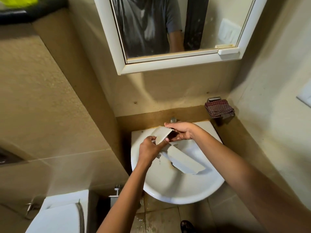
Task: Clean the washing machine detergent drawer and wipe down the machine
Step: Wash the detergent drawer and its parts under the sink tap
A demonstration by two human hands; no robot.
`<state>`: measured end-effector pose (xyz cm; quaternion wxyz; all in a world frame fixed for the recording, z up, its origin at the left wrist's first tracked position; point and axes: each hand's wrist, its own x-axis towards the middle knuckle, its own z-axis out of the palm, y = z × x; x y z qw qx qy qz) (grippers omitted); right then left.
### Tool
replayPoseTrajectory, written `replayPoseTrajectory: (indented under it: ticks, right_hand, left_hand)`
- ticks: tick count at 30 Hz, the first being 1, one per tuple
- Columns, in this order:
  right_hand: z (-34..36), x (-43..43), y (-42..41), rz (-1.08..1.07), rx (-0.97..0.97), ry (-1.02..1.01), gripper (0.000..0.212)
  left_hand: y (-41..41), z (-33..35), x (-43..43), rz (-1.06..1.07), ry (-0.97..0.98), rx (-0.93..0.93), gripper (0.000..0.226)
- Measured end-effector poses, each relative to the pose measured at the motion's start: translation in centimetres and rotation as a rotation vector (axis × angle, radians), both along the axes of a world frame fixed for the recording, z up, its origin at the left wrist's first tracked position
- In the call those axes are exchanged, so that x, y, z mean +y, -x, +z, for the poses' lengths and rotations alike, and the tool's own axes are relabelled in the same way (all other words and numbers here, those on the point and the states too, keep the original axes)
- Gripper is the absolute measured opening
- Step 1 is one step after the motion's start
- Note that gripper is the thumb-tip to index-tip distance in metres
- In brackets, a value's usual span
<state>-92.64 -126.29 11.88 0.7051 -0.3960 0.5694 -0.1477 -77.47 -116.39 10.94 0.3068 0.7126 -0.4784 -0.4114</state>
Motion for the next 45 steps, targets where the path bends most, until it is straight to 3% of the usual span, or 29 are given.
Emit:
replayPoseTrajectory:
  ticks: [10,15,18,20,22,24,30,36,41,45]
  right_hand:
    - [2.2,3.3,-0.1,-0.196,0.026,0.020,0.005]
    - [2.1,4.9,0.5,-0.254,0.052,0.057,0.008]
    - [1.3,5.4,1.5,-0.300,0.033,0.062,0.030]
    - [2.2,6.5,1.8,-0.331,-0.047,0.070,0.013]
    - [3.0,7.5,2.0,-0.360,-0.140,0.100,0.011]
    - [3.6,8.2,2.0,-0.367,-0.201,0.154,0.009]
    - [3.8,9.4,1.5,-0.323,-0.221,0.219,0.016]
    - [3.1,9.5,2.3,-0.282,-0.167,0.225,0.030]
    - [1.9,9.5,3.0,-0.235,-0.100,0.248,0.033]
    - [0.7,8.7,4.5,-0.337,0.064,0.484,0.028]
  left_hand:
    - [-0.2,4.6,1.2,-0.298,0.062,-0.268,0.072]
    - [-0.4,5.9,2.4,-0.484,0.139,-0.496,0.079]
    - [-1.9,6.0,2.1,-0.352,0.096,-0.302,0.097]
    - [-2.9,6.4,1.8,-0.221,0.001,-0.007,0.098]
    - [-3.3,7.0,1.4,-0.099,-0.101,0.350,0.092]
    - [-3.5,7.4,0.4,0.011,-0.148,0.529,0.082]
    - [-2.5,7.5,0.4,0.021,-0.362,0.525,0.027]
    - [-1.5,5.7,1.5,0.067,-0.331,0.562,0.018]
    - [-1.2,3.5,1.9,0.217,-0.215,0.538,0.030]
    - [-1.3,2.6,1.8,0.280,-0.198,0.615,0.029]
